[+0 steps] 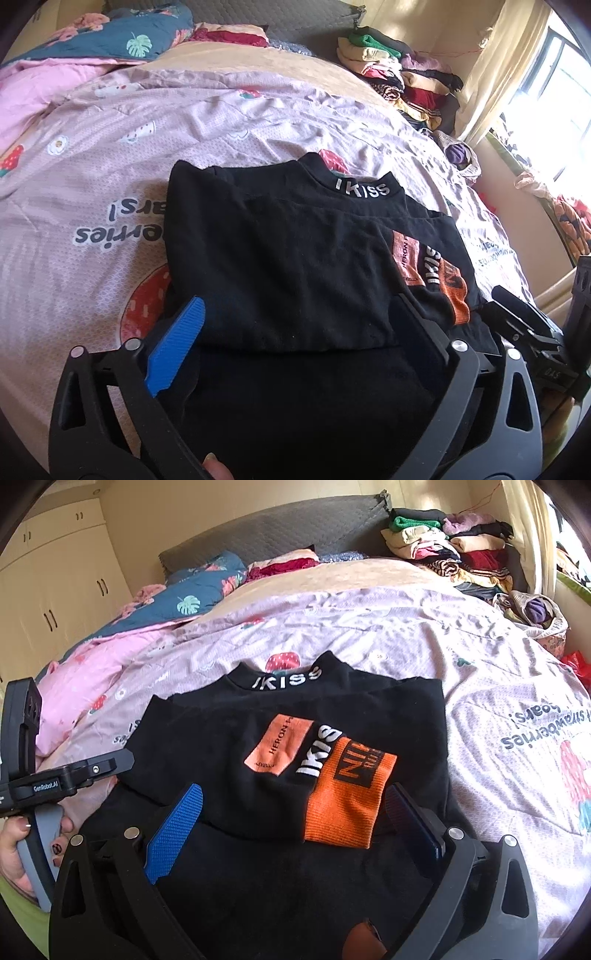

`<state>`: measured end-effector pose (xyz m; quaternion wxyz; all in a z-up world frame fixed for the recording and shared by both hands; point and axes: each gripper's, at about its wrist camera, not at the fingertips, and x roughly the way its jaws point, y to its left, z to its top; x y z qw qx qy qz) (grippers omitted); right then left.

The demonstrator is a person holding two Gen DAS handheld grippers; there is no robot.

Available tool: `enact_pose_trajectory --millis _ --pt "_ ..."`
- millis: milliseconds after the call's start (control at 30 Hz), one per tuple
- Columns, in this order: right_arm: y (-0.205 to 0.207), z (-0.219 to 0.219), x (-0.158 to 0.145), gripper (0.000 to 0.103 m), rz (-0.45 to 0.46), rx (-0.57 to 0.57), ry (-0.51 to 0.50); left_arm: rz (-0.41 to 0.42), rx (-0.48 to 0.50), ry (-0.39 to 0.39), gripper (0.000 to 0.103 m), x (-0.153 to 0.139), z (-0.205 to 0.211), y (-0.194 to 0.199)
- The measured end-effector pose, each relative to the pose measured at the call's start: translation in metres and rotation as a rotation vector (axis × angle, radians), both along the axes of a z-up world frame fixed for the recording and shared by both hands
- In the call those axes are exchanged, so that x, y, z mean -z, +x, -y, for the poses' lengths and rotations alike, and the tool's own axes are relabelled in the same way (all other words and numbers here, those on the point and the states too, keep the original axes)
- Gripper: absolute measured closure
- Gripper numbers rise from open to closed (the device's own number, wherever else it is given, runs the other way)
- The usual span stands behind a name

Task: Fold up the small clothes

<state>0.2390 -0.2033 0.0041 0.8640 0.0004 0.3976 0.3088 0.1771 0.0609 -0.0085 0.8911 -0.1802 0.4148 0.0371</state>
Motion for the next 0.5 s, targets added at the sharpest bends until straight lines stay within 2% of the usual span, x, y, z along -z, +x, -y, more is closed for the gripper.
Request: enact_pose_trajectory --millis 500 --pt "-0.019 0.011 -0.030 0.004 0.039 0.001 0.077 0.045 0.039 0.005 0.010 -0.022 0.014 -0.012"
